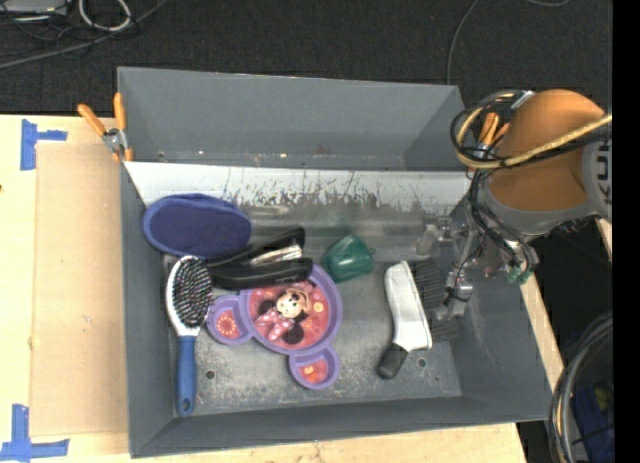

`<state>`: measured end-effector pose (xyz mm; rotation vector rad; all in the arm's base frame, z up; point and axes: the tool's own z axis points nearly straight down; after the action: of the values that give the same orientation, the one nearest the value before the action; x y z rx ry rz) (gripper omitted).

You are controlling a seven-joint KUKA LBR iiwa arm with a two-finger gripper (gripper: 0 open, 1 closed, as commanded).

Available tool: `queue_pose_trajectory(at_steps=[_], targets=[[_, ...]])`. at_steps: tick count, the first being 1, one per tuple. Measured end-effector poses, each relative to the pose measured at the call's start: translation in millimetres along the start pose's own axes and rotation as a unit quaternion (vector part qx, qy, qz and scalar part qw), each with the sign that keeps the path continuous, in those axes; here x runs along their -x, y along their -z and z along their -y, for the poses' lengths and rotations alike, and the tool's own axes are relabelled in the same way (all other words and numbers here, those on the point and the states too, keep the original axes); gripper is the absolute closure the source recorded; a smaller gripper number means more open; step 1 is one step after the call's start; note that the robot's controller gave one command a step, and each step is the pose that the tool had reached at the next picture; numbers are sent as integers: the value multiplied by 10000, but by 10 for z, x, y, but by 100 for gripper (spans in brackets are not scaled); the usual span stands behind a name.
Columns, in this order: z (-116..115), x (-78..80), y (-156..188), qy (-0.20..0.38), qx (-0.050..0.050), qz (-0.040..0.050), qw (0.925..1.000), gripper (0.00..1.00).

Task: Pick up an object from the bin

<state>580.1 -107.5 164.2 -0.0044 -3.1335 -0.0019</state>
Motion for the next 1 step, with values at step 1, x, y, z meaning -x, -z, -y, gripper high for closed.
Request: queue_pose_trajectory(at_steps=[1], targets=[[-5,18,45,17,-5,36,10000,0]])
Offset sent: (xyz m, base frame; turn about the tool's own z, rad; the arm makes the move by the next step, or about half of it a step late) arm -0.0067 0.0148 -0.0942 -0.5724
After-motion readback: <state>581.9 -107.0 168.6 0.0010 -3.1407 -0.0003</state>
